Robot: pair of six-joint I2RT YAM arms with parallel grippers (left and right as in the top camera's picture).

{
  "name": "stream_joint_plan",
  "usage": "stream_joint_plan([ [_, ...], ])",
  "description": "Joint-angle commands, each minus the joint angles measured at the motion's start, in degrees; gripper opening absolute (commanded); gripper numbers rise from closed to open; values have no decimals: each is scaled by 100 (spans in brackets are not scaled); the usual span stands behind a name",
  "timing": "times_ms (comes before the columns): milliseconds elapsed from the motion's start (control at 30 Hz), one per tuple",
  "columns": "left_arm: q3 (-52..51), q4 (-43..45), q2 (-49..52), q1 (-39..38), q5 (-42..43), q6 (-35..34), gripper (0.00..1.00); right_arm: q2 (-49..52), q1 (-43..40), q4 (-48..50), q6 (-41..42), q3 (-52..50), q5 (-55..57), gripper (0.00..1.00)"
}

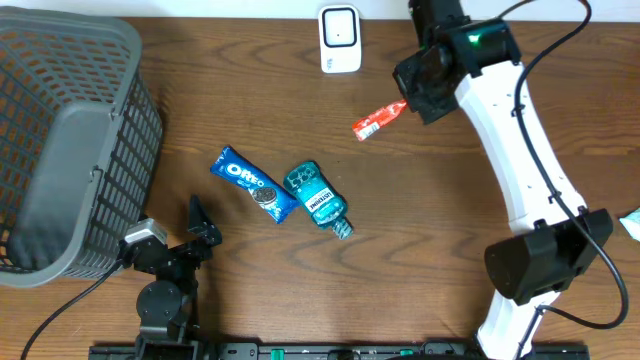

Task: Scan the item barcode
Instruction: 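Carry the red stick to the white scanner and hold it there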

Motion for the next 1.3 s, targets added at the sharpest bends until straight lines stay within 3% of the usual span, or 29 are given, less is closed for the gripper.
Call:
stream_joint_plan([
  [0,-160,-109,-37,31,11,35,98,-179,216,79,1003,26,540,1],
  [67,-160,-109,-37,31,11,35,98,-179,280,251,839,26,544,1],
  [133,-160,-109,-37,31,11,35,98,-177,323,658,151,26,619,1],
  [233,-160,-109,-37,31,11,35,98,-177,369,1425,-1043,26,656,1],
  [367,-160,-109,-37,31,11,35,98,-175,387,2382,-3257,26,645,1],
  [600,-160,-109,-37,31,11,35,98,-181,396,3185,-5069,24,131,1],
  [933,-160,-109,-37,31,11,35,98,-149,352,4885,-6474,-55,-1856,1],
  [1133,-160,-109,-37,31,11,35,98,68,72,5941,-7696,-258,-4293,1],
  [1267,-160,-109,-37,31,11,35,98,282,-153,6651,-7820,-544,-4402,1],
])
